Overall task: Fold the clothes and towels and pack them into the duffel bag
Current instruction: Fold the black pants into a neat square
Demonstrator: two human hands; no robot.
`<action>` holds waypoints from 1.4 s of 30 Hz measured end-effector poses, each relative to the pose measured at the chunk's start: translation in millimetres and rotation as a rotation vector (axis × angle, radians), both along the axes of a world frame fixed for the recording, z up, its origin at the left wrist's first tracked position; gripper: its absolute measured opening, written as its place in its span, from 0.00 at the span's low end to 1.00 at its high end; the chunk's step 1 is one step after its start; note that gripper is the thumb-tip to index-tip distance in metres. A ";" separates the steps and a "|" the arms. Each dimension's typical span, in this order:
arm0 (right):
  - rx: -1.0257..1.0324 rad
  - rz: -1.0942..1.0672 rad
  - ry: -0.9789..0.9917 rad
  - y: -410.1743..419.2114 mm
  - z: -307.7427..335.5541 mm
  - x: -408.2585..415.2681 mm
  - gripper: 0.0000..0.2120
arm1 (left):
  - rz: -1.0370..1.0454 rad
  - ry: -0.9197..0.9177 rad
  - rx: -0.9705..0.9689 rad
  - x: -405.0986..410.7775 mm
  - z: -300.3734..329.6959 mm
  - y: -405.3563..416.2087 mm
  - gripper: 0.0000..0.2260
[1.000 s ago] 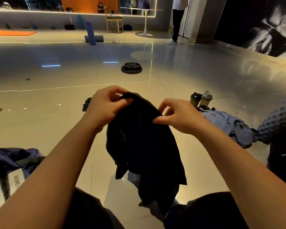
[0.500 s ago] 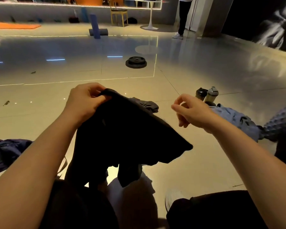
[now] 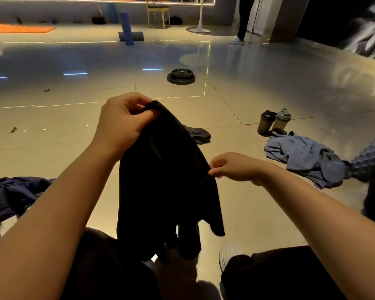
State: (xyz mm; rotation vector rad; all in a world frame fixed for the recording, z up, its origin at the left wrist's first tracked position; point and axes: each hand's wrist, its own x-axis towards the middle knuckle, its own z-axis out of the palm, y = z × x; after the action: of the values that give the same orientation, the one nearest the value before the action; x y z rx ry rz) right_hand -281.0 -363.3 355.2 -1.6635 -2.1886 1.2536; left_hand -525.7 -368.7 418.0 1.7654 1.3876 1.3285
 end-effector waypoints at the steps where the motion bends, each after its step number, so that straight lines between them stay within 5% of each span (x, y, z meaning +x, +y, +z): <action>1: 0.018 -0.078 0.044 1.7 2.2 3.9 0.07 | 0.017 -0.013 -0.024 -4.0 -2.5 2.0 0.04; 5: 0.276 -0.463 0.252 6.9 22.9 20.6 0.08 | 0.040 -0.018 -0.127 -14.4 -15.8 9.4 0.02; 10: 0.627 -0.269 0.020 3.8 46.9 42.2 0.05 | 0.073 0.098 -0.214 -16.4 -28.8 17.1 0.05; 19: 0.439 -0.175 -0.523 2.3 42.8 58.4 0.09 | 0.001 0.263 -0.137 6.6 -24.3 9.2 0.06; 21: 0.428 -0.156 -0.374 -2.8 40.7 44.8 0.10 | -0.044 0.252 -0.084 23.1 -21.3 3.7 0.06; 24: 0.192 -0.116 0.218 -19.1 43.6 5.5 0.16 | -0.078 0.217 -0.051 46.9 -19.2 -1.1 0.05; 28: 0.311 -0.186 0.424 -19.3 52.0 -21.1 0.05 | -0.154 -0.065 -0.195 56.5 -12.4 1.9 0.11; 30: 0.355 -0.258 0.466 -16.2 54.8 -16.1 0.04 | -0.313 -0.222 -0.344 50.1 -13.7 6.5 0.21; 32: 0.421 -0.313 0.484 -13.7 56.0 -4.7 0.05 | -0.444 -0.155 -0.467 43.6 -25.0 10.2 0.26; 37: 0.548 -0.459 0.539 -7.1 55.8 32.5 0.05 | -0.372 0.284 -0.514 18.9 -61.5 20.9 0.15; 42: 0.338 -0.412 0.131 -4.4 41.6 71.7 0.07 | -0.154 0.446 -0.445 -26.2 -62.9 26.1 0.07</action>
State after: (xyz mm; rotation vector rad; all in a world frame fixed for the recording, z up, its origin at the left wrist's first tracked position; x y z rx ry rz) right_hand -209.3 -367.7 396.8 -1.7138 -1.7405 0.8077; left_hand -551.9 -342.6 355.1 1.8626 1.5854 0.5013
